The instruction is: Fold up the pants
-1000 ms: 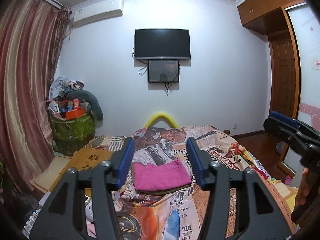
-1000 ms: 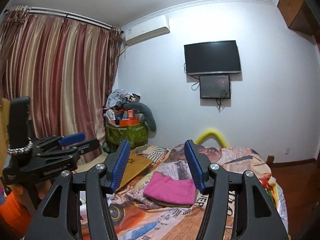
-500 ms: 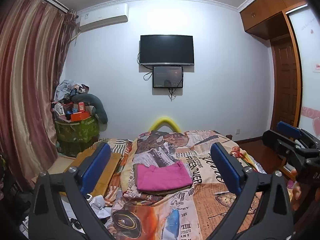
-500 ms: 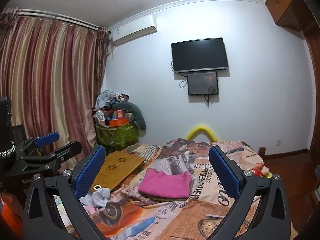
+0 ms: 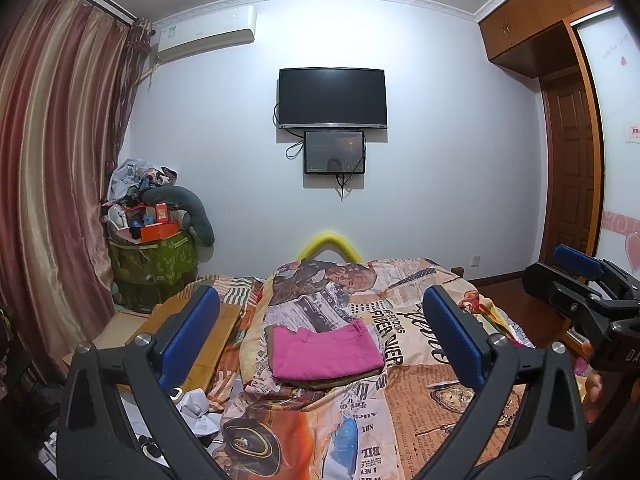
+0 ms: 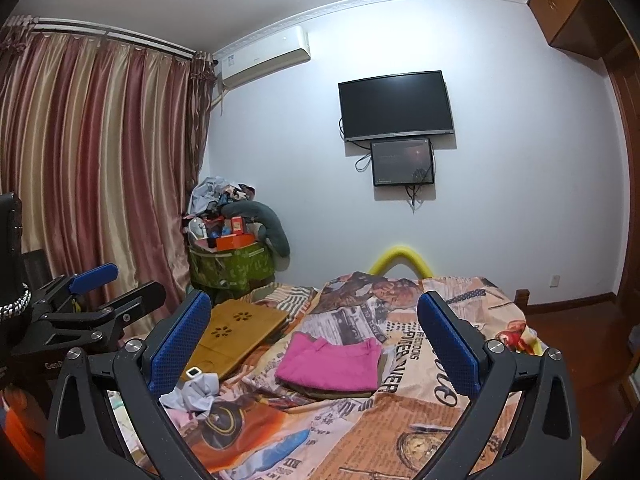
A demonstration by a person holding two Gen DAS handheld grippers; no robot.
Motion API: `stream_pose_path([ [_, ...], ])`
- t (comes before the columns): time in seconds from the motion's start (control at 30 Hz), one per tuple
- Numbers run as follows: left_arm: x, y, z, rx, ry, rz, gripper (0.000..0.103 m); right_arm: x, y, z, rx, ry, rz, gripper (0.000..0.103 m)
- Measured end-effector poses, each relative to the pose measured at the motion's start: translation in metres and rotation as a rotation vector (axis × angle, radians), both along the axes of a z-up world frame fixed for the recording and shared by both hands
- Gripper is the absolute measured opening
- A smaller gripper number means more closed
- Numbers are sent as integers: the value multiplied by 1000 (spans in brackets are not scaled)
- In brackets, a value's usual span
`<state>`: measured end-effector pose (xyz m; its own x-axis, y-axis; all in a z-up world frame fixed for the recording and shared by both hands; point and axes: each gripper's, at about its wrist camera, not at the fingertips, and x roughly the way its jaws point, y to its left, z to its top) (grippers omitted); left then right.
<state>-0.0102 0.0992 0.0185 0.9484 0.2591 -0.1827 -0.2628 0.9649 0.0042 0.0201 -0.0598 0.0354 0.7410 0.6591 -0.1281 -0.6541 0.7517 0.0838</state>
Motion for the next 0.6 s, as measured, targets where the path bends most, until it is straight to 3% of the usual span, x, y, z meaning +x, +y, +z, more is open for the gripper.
stream_pose_path([
  [0.6,8,9,-7,-16,16,-21,103,-2,-4,0,0,13,-7,103],
])
